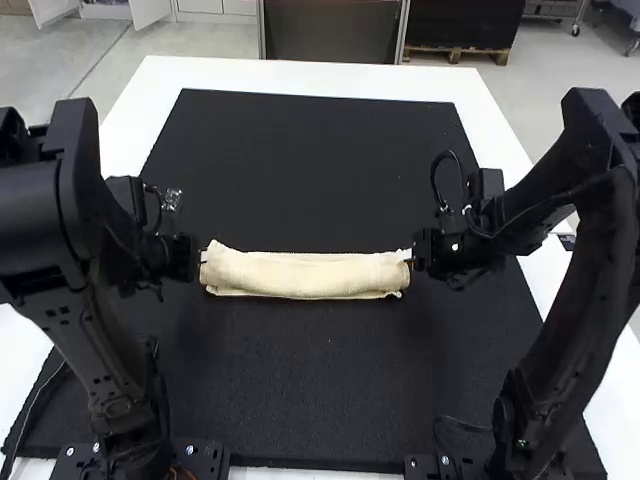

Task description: Fold the towel.

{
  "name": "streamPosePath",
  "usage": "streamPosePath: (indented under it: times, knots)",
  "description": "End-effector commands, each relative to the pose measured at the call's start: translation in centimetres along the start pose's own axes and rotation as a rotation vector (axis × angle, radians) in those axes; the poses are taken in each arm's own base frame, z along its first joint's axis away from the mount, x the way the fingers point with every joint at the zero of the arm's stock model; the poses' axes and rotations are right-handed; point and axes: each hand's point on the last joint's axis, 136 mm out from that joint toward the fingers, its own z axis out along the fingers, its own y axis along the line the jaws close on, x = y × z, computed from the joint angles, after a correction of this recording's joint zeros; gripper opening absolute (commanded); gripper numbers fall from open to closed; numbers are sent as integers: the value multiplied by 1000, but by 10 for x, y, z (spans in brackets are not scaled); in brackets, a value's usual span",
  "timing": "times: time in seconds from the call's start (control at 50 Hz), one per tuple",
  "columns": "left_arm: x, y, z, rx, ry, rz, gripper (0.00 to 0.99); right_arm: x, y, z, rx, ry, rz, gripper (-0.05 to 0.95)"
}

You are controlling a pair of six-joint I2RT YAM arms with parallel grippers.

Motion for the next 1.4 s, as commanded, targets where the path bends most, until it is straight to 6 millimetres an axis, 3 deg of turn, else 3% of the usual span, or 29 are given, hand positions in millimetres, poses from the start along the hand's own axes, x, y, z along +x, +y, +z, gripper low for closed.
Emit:
streamPosePath:
  times: [0.0, 0.04, 0.12, 0.34, 0.62, 0.82, 0.94, 1.06, 1.14, 1.2, 1.38]
  knots:
    - [-1, 7, -1, -34, -7, 9, 848, 0, -4, -2, 4, -5, 13, 759]
    - [-3, 8, -1, -38, -16, 7, 952, -2, -4, -2, 2, -8, 16, 825]
    - [-9, 12, -2, -48, -40, -12, 970, -2, -3, -1, -1, -6, 20, 907]
    - [-22, 33, -11, -103, -100, -68, 970, 2, 4, 4, -16, 21, 13, 907]
    - [-23, 47, -19, -127, -124, -104, 970, 9, 24, 16, -47, 60, -35, 907]
    - [-36, 59, -25, -140, -147, -124, 970, 14, 19, 21, -21, 77, -32, 892]
    - [-48, 63, -30, -141, -166, -122, 970, 19, 15, 27, -16, 91, -33, 769]
    - [-63, 63, -35, -139, -203, -122, 970, 27, 7, 33, 19, 115, -67, 508]
    - [-72, 63, -39, -139, -223, -120, 970, 32, 5, 38, 17, 126, -65, 251]
    - [-74, 62, -42, -140, -232, -116, 970, 34, 5, 40, 9, 135, -62, -8]
    - [-76, 62, -43, -138, -237, -123, 970, 28, 10, 39, -23, 133, -48, -18]
